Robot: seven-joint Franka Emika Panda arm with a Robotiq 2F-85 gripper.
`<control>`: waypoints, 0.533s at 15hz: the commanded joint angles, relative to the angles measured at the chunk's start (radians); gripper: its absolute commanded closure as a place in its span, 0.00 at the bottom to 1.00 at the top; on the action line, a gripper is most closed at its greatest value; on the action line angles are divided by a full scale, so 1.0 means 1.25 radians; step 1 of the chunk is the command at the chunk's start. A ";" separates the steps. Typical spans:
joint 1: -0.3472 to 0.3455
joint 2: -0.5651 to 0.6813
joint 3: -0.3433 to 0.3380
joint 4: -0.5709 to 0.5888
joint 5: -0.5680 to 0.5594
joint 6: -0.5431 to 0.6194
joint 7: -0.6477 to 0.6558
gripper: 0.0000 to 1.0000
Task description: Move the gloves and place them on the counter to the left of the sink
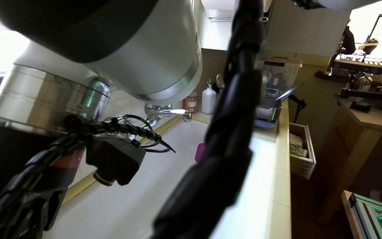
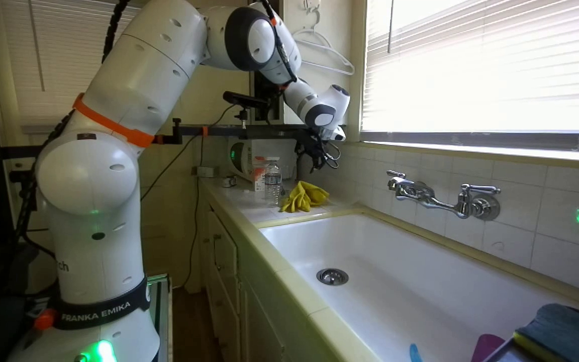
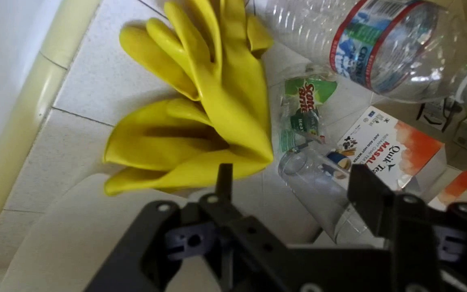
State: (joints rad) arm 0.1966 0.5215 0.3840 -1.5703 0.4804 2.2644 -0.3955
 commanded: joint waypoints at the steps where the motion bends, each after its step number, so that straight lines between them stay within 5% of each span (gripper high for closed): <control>1: -0.014 0.008 0.016 0.001 0.033 -0.001 -0.014 0.00; 8: -0.007 -0.021 -0.033 -0.020 -0.033 -0.066 0.053 0.00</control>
State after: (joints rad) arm 0.1926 0.5200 0.3688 -1.5718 0.4769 2.2321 -0.3771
